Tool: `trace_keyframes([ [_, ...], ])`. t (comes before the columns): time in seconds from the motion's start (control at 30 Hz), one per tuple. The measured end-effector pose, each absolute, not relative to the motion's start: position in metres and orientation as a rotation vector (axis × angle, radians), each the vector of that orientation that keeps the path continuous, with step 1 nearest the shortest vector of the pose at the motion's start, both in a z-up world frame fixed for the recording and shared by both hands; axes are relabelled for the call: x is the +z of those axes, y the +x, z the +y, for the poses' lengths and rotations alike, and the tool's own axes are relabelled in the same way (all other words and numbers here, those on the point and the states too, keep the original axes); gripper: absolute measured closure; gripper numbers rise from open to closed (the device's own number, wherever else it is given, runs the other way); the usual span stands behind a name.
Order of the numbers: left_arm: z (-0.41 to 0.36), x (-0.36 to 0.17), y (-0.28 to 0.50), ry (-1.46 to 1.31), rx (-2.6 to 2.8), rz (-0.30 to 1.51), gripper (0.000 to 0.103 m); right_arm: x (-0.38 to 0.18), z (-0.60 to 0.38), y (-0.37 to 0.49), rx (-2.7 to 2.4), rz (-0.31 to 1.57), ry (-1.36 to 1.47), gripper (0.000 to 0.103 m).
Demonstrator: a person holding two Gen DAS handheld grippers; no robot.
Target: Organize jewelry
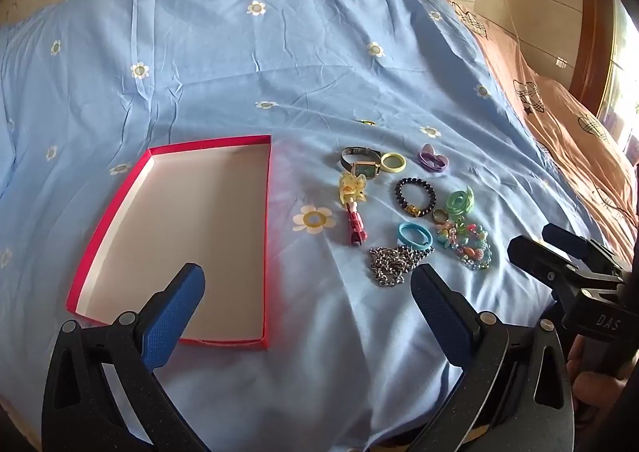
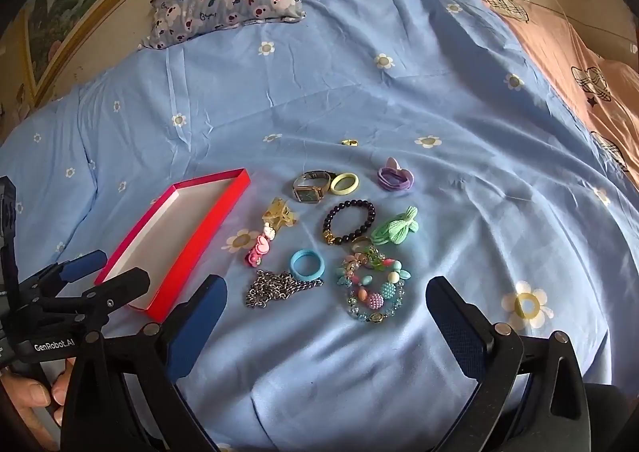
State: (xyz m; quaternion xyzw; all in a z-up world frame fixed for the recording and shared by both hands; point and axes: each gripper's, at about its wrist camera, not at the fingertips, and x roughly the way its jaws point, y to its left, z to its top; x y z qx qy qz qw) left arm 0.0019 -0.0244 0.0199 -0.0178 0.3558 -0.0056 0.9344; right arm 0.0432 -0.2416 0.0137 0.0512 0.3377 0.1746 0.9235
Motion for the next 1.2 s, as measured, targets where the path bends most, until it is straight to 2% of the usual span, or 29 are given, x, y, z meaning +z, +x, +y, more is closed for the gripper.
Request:
trace_keyframes([
  [1.2,-0.0242,0.0166,0.0063,-0.049,-0.009,0.745,0.000,0.0177,-0.2422,0.0416,0.379,0.693,0.136,0.002],
])
